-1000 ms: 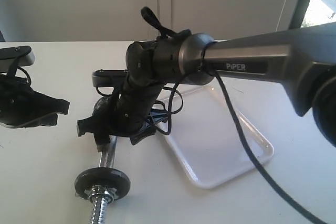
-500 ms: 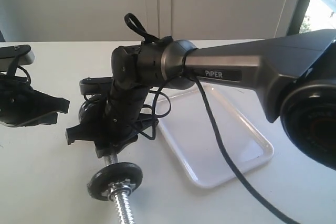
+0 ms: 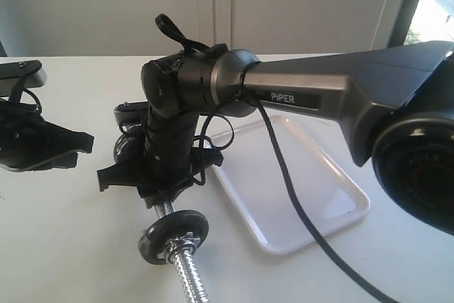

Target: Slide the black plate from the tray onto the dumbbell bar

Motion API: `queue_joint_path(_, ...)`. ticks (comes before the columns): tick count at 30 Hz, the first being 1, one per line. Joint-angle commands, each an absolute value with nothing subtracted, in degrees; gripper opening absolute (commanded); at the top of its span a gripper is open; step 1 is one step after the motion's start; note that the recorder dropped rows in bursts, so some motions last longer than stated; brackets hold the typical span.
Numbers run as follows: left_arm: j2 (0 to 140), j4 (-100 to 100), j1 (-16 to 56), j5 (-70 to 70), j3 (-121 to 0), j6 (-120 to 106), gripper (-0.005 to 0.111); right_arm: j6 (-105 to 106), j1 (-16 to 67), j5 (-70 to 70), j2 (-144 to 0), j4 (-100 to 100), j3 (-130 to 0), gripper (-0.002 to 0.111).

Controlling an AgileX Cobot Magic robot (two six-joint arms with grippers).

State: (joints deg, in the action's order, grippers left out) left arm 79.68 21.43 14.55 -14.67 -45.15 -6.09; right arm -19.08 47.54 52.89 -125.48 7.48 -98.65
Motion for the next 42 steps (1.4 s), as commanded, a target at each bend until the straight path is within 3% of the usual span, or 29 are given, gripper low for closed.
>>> queue_joint_path(1,79.29,21.99,14.28,-15.25,-44.72,-5.75,0.000,-19.98,47.06,52.73,-124.51,5.12,-99.19,0.000)
queue_joint_path(42,79.29,21.99,14.28,-15.16,-44.72,-5.75,0.000,-24.64,47.06,57.26,-124.51,0.00,-99.19,0.001)
